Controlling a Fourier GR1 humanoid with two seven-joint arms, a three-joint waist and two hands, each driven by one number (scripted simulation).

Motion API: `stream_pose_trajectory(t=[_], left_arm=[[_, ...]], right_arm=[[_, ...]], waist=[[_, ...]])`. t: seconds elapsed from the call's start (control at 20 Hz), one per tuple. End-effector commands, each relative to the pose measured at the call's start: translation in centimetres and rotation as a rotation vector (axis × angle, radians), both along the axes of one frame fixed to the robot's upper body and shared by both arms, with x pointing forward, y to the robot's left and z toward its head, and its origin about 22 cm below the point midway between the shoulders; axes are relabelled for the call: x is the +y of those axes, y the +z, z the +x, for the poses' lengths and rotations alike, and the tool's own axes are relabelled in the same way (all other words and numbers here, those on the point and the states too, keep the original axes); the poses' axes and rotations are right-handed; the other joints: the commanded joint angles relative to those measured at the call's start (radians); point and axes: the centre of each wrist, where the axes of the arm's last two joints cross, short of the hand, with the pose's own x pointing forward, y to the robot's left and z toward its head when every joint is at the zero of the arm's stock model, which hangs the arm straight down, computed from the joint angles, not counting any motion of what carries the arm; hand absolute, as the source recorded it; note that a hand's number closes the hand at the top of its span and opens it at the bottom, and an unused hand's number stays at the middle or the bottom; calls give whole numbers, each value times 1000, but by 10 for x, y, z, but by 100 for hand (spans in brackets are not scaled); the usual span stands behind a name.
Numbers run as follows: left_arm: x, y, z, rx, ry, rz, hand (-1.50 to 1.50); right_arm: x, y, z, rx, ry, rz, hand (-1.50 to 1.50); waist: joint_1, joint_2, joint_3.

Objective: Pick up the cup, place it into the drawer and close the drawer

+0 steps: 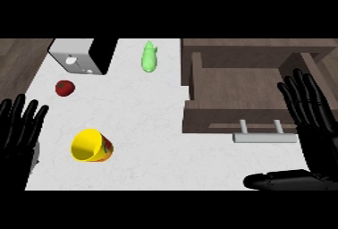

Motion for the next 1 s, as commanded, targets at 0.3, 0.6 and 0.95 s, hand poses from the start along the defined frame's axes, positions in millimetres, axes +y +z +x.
stream_pose_trajectory(t=[0.3, 0.6, 0.95], left_arm=[[38, -58, 20, 136, 56, 1, -150], [51, -90, 20, 192, 94, 14, -150], [62, -140, 16, 263, 139, 66, -150]], right_arm=[[-3, -6, 30, 5, 38, -10, -150], [-7, -6, 45, -28, 20, -21, -150], [-23, 8, 59, -23, 26, -13, -150]], waist=[[-4, 1, 0], [-4, 1, 0], [-4, 1, 0]])
